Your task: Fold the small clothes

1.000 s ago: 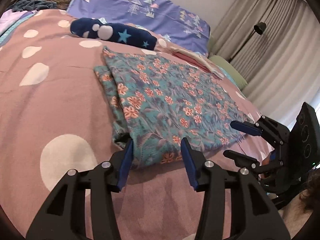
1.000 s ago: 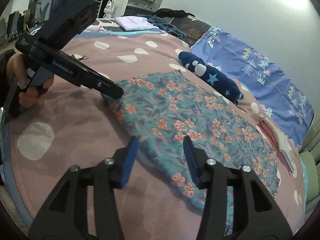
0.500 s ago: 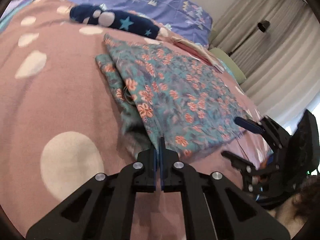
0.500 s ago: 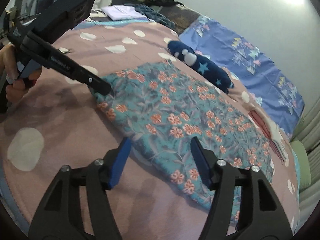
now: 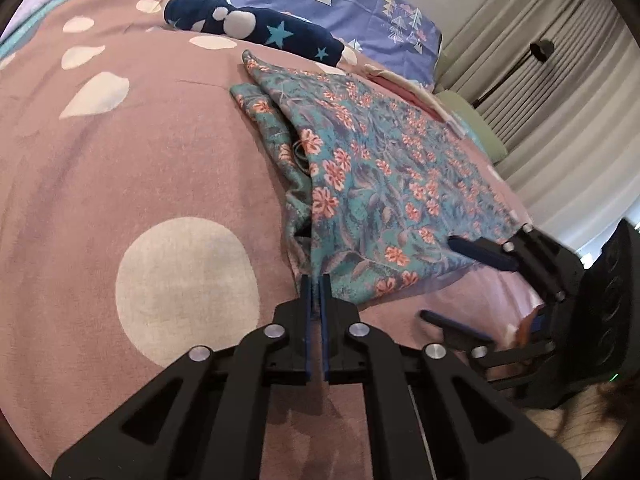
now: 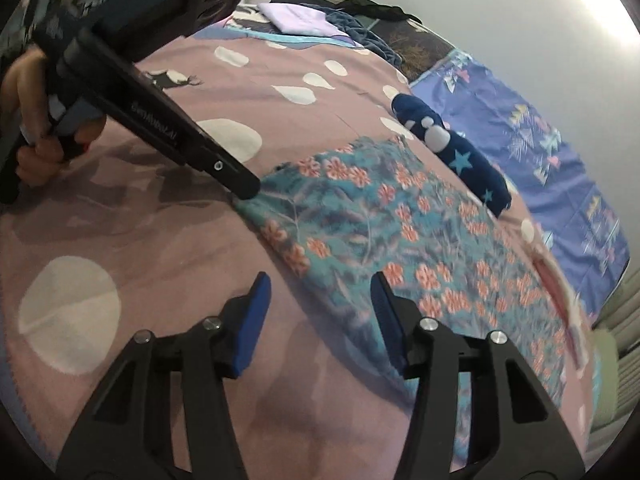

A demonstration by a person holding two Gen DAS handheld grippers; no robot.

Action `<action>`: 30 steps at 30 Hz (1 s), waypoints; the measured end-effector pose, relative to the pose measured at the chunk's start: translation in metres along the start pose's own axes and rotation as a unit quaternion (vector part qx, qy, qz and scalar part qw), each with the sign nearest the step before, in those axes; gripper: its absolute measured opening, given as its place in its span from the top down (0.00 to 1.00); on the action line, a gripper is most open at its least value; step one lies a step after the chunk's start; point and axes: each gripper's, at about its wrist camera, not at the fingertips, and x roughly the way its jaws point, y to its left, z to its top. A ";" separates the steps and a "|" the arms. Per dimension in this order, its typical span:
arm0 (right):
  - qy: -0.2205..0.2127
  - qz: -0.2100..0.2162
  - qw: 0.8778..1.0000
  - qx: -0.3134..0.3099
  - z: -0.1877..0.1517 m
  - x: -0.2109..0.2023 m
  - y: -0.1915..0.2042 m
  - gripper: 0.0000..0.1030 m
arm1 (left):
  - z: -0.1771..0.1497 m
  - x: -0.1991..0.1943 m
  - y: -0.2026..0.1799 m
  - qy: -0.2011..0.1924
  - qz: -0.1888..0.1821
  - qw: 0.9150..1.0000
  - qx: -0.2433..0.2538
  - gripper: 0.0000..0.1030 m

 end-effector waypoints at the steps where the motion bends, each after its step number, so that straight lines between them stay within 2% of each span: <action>1: 0.001 -0.001 1.000 -0.004 0.002 0.003 0.003 0.50 | 0.001 0.000 -0.002 -0.003 -0.014 1.000 -0.007 0.81; 3: 0.002 0.005 1.000 0.000 0.004 0.006 0.004 0.50 | 0.004 0.000 -0.006 -0.008 -0.025 1.000 -0.008 0.69; 8: 0.003 0.010 1.000 0.013 -0.002 0.002 -0.002 0.50 | 0.018 0.008 -0.027 -0.007 -0.025 0.999 0.033 0.69; 11: 0.009 0.004 0.999 0.031 -0.009 -0.002 -0.010 0.48 | 0.022 0.014 -0.039 0.002 -0.012 0.998 0.059 0.69; 14: 0.011 0.000 0.999 0.049 -0.017 -0.007 -0.018 0.46 | 0.020 0.017 -0.039 0.016 -0.020 0.998 0.064 0.69; 17: 0.014 0.003 0.998 0.061 -0.020 -0.007 -0.022 0.45 | 0.022 0.032 -0.031 0.049 -0.023 0.997 0.050 0.69; 18: 0.014 0.002 0.998 0.061 -0.021 -0.007 -0.023 0.45 | 0.023 0.034 -0.028 0.052 -0.028 0.997 0.047 0.70; 19: 0.015 0.001 0.998 0.062 -0.020 -0.006 -0.024 0.45 | 0.028 0.032 -0.027 0.057 -0.030 0.997 0.039 0.95; 20: 0.013 -0.001 0.998 0.063 -0.020 -0.007 -0.025 0.45 | 0.033 0.027 -0.026 0.061 -0.030 0.997 0.027 0.99; 21: 0.011 -0.002 0.998 0.064 -0.019 -0.009 -0.026 0.45 | 0.039 0.017 -0.028 0.051 -0.032 0.998 0.025 0.99; 23: -0.002 0.000 0.998 0.068 -0.019 -0.015 -0.028 0.41 | 0.049 -0.016 -0.041 0.012 -0.045 0.996 0.072 0.99; 24: -0.004 0.001 0.998 0.069 -0.019 -0.017 -0.028 0.41 | 0.051 -0.022 -0.041 0.011 -0.058 0.996 0.073 0.99; 25: -0.005 0.001 0.998 0.068 -0.019 -0.018 -0.027 0.41 | 0.049 -0.019 -0.036 0.028 -0.056 0.996 0.063 0.99; 28: -0.007 -0.001 0.998 0.055 -0.017 -0.016 -0.021 0.41 | 0.026 0.015 -0.019 0.092 -0.017 0.995 0.041 0.99; 29: -0.007 0.001 0.999 0.053 -0.016 -0.015 -0.019 0.41 | 0.016 0.023 -0.013 0.097 -0.014 0.995 0.033 0.98; 30: -0.006 0.005 0.999 0.051 -0.016 -0.014 -0.017 0.41 | 0.013 0.022 -0.011 0.084 -0.022 0.996 0.029 0.98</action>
